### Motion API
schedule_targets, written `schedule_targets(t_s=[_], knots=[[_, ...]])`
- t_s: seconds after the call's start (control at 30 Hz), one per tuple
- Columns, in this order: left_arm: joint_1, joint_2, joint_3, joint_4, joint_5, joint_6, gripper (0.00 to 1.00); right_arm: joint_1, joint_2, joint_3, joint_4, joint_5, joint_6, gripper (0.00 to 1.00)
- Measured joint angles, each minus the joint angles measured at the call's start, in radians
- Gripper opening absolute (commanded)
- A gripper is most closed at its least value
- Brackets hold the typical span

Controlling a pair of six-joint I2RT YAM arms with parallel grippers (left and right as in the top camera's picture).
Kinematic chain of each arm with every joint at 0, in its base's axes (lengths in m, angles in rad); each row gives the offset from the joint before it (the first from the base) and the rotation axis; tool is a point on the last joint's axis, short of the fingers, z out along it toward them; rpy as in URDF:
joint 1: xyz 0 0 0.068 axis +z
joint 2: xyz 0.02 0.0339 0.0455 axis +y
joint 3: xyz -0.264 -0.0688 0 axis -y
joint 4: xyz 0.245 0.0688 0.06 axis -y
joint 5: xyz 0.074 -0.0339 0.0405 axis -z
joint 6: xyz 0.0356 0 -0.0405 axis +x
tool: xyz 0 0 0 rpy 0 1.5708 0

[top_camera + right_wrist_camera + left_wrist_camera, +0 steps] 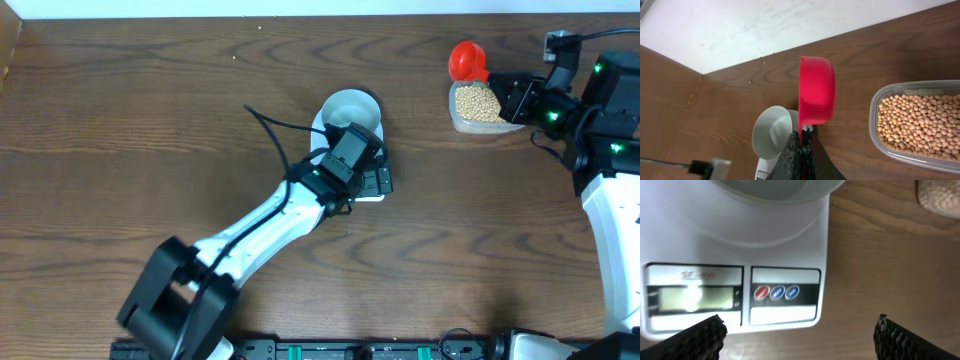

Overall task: Scoop item into bowl and weigh 50g on scale
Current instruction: 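Move the left gripper down to the scale's buttons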

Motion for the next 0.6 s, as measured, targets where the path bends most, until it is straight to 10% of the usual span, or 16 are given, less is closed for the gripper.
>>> schedule_targets(t_s=[0.6], knots=[[-0.013, 0.091, 0.0, 0.132, 0.0, 0.07, 0.96, 0.0, 0.0, 0.0, -0.043, 0.036, -0.036, 0.01]])
